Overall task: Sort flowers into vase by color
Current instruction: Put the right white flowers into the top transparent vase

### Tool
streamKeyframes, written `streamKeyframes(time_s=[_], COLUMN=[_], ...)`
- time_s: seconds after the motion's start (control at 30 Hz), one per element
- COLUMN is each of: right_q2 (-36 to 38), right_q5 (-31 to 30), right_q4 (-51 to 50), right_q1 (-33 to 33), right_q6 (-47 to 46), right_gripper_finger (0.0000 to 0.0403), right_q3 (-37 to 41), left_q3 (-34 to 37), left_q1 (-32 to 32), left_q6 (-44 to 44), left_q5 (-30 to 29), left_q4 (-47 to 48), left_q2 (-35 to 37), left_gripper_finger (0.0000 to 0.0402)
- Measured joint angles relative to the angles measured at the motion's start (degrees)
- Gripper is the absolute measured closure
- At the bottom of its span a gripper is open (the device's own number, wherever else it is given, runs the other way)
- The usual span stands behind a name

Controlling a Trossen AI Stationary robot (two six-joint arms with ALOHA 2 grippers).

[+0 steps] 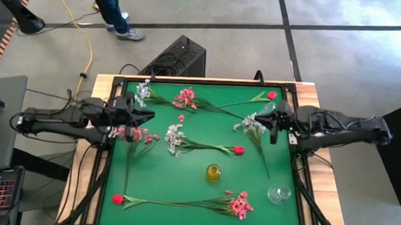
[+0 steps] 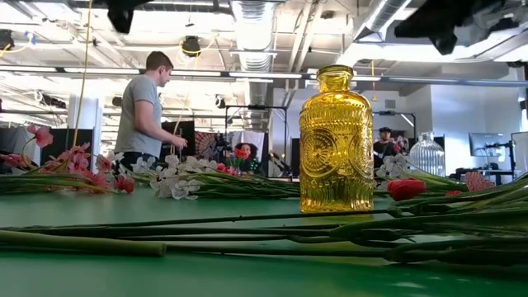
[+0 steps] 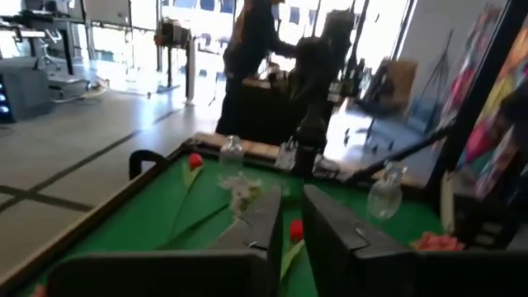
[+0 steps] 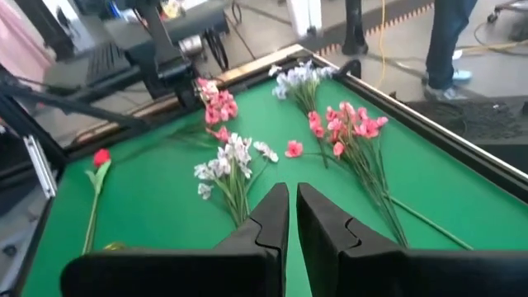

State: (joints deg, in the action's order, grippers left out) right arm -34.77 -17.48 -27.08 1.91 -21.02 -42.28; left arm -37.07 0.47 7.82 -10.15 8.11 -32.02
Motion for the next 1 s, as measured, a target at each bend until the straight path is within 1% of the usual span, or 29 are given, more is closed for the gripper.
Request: streamKeyframes(time_s=[0.13,0.3,0.37,0.47,0.53,0.6,0.73,0.9,1.0], right_q2=[-5.32,-13.55,-17.18,-22.39,-25.51,-28.36,-32.64,-37.65,-40.02], right_q5=[1.26,4.36,6.94,11.38,13.56,14.35,14.39,14.50,14.59], right_q4=[-4.73,-12.24,-15.36,-19.47,-21.80,-24.86,-32.32,-43.04,-47.02], right_q1=[-0.04,-0.04,0.02,0.34,0.32,0.29,-0.60,-2.59,-3.88], right_q6=[-0.02,0.00,0.82,0.94,0.83,-1.50,-11.67,-24.15,-29.27], right_gripper_finger=[0.0346,0.0346,0.0342,0.0327,0.0309,0.0285,0.0224,0.0151,0.0127], right_q3=[-7.38,-15.48,-18.26,-21.93,-23.84,-24.86,-25.07,-24.62,-22.92], left_q3=[-7.74,-15.47,-17.57,-19.48,-19.99,-20.12,-20.10,-20.10,-20.10], left_q1=[0.00,0.00,0.00,0.00,0.00,0.00,0.00,0.00,0.00], left_q6=[-2.63,-5.20,-5.78,-6.13,-6.13,-6.11,-4.59,-3.68,-3.60], left_q5=[-0.58,-1.10,-1.80,-2.75,-3.39,-4.14,-4.33,-6.57,-8.37], left_q4=[5.93,10.33,11.96,14.73,16.61,17.84,19.21,20.74,21.38], left_q2=[-6.66,-12.86,-14.44,-16.12,-16.93,-17.55,-18.69,-18.75,-18.75], left_gripper_finger=[0.0322,0.0276,0.0258,0.0231,0.0213,0.0197,0.0176,0.0169,0.0169])
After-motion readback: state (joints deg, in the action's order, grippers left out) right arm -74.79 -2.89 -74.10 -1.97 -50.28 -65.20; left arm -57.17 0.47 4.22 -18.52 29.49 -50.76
